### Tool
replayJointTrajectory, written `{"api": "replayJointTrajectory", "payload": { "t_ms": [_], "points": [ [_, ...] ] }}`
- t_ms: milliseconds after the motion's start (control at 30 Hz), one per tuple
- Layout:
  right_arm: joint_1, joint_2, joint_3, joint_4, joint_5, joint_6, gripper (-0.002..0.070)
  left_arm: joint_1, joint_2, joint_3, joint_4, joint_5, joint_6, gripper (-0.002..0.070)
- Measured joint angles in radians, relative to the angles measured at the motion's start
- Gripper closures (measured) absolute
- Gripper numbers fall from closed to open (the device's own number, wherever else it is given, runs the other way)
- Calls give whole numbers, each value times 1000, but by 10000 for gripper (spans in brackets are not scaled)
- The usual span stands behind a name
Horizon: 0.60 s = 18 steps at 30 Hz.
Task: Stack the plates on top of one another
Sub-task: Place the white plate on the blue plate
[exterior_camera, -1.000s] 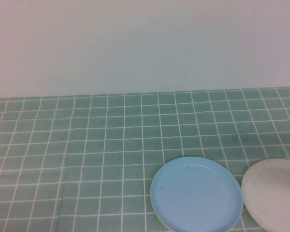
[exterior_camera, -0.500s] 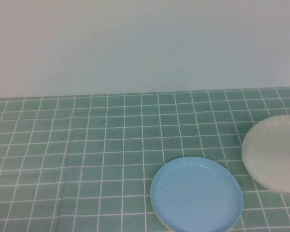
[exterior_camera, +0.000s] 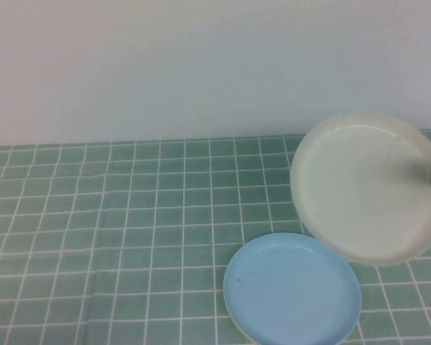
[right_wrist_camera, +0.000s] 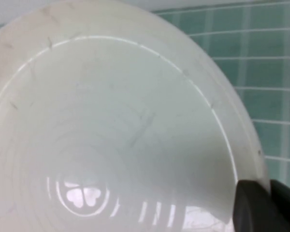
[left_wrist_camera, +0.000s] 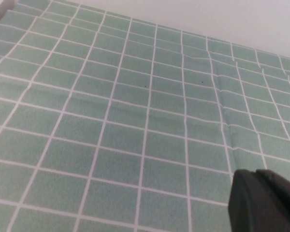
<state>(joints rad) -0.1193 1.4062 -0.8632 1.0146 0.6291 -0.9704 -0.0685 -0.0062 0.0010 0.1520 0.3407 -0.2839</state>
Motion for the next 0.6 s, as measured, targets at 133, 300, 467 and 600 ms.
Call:
{"api": "replayJointTrajectory", "payload": {
  "t_ms": [133,300,467,600],
  "points": [
    [131,-2,0,-15,0,-10,663,0,0,0,0,0,0,676],
    [268,13,0,-29,-23,-3,663,0,0,0,0,0,0,676],
    [315,95,0,-33,-46,9,663,0,0,0,0,0,0,676],
    [320,177,0,-35,-60,11,663,0,0,0,0,0,0,676]
  ]
}}
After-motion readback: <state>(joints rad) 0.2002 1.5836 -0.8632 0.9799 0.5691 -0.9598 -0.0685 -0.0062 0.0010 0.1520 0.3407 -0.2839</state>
